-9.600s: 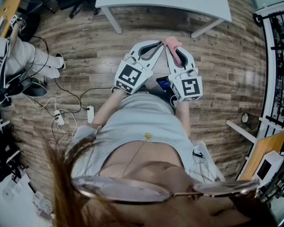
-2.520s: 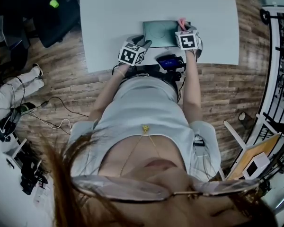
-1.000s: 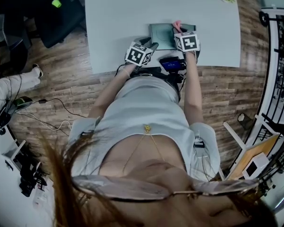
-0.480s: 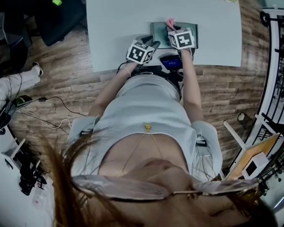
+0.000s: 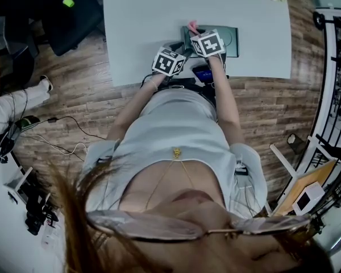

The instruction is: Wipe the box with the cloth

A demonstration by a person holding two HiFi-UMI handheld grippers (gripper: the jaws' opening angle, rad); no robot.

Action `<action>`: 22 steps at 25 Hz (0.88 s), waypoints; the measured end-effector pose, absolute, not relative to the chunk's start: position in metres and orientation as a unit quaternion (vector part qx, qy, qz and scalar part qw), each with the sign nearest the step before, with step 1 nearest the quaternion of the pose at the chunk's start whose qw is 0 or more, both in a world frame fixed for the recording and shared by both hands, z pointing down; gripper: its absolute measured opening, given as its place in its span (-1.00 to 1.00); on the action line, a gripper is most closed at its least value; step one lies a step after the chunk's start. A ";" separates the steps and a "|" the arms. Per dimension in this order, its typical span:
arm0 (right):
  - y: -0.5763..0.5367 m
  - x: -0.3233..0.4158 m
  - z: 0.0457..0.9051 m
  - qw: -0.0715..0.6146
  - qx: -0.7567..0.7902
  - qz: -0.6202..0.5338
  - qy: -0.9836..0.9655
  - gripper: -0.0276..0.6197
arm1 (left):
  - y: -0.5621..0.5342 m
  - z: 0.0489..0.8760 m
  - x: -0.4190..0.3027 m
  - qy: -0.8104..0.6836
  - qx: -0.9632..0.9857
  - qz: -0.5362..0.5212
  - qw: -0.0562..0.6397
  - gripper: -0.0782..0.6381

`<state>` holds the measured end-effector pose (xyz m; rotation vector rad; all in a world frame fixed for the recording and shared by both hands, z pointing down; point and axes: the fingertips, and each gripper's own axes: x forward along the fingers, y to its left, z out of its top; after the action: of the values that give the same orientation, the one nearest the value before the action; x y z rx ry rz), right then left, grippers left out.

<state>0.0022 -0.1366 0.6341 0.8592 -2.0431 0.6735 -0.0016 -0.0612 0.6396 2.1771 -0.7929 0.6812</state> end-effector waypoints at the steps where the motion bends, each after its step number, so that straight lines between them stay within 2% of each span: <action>1: -0.136 0.000 0.633 0.403 0.338 0.264 -0.808 -0.79 | -0.061 0.639 -0.002 -0.307 0.843 0.263 0.355 -0.22; 13: -0.129 -0.016 0.629 0.395 0.309 0.255 -0.827 -0.79 | -0.064 0.640 -0.004 -0.310 0.840 0.263 0.359 -0.22; 17: -0.133 0.007 0.619 0.360 0.342 0.262 -0.828 -0.79 | -0.064 0.641 -0.005 -0.311 0.839 0.255 0.366 -0.22; 22: -0.134 0.069 0.609 0.344 0.396 0.269 -0.808 -0.79 | -0.065 0.644 -0.008 -0.316 0.837 0.250 0.371 -0.22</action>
<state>0.0687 -0.1338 0.6086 1.0282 -2.0992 0.6997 -0.0078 -0.0651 0.6439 2.1452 -0.8108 0.6409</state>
